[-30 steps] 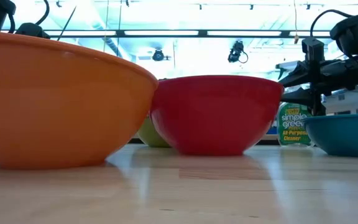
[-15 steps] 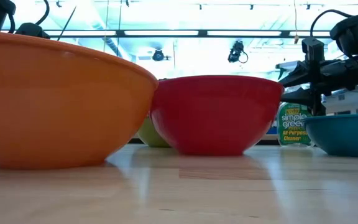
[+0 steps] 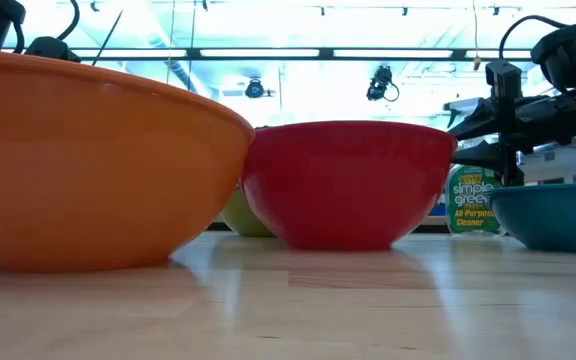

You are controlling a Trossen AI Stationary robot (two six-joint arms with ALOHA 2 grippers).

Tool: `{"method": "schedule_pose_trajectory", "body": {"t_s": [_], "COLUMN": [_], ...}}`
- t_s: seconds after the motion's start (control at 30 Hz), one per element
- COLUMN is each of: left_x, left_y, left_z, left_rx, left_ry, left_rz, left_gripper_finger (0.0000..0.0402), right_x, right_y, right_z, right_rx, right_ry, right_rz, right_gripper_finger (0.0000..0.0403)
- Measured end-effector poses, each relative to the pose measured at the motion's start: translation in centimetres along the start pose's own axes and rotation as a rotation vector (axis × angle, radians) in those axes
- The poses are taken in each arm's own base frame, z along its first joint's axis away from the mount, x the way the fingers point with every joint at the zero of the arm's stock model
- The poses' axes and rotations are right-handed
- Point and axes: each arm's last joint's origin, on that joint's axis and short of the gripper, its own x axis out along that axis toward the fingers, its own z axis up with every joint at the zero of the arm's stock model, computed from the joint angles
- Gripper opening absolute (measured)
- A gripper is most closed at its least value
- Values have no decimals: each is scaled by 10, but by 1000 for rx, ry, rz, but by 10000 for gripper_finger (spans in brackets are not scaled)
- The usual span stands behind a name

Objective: Nest bowls inside each other by size order

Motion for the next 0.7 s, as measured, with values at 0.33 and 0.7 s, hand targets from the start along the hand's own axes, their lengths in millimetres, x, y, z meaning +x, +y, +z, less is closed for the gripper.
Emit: {"method": "schedule_pose_trajectory", "body": {"t_s": [0.33,0.7], "left_x": [0,-6], "left_y": [-3,-14], "left_z": [5,34], "left_rx": [9,-366], "left_ry": [-49,-296], "left_rz": [-23,-186], "left_gripper_finger": [156,156], "right_x": [0,0], "right_y": [0,0], "right_z": [0,0], "right_rx": [0,0], "right_ry": [0,0], "right_rz": [0,0], "right_gripper_finger": [142,142]}}
